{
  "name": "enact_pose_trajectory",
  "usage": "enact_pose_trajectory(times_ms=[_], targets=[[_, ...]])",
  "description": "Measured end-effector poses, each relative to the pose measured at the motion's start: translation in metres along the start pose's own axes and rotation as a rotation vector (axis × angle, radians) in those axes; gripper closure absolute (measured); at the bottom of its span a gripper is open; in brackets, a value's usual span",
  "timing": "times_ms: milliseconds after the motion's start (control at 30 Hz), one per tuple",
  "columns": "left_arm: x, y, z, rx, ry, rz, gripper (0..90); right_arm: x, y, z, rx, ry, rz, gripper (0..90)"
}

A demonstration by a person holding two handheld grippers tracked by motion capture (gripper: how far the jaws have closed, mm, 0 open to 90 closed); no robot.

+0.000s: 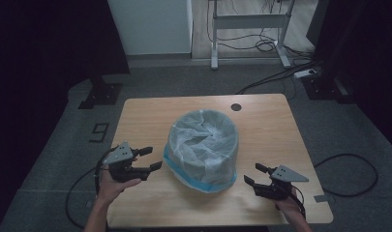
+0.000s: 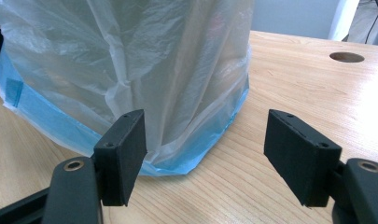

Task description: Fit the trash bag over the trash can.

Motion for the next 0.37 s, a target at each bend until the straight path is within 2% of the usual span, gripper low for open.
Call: enact_pose_trajectory(times_ms=[200, 367], targets=[[0.002, -0.006, -0.002, 0.006, 0.002, -0.012, 32.4, 0.0, -0.001, 0.0, 0.001, -0.005, 0.002, 29.1], [0.001, -0.013, 0.004, 0.028, -0.005, -0.015, 32.0, -0.001, -0.001, 0.001, 0.0, -0.01, 0.003, 28.5]])
Point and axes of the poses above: each handheld gripper's, and its own axes: z roughly forward along the jaws, y roughly out of its top, x roughly to its left, the point moved 10 cm from there along z, roughly forward along the jaws, and after that the axes turned 6 degrees about -x, right-handed, at the moved point
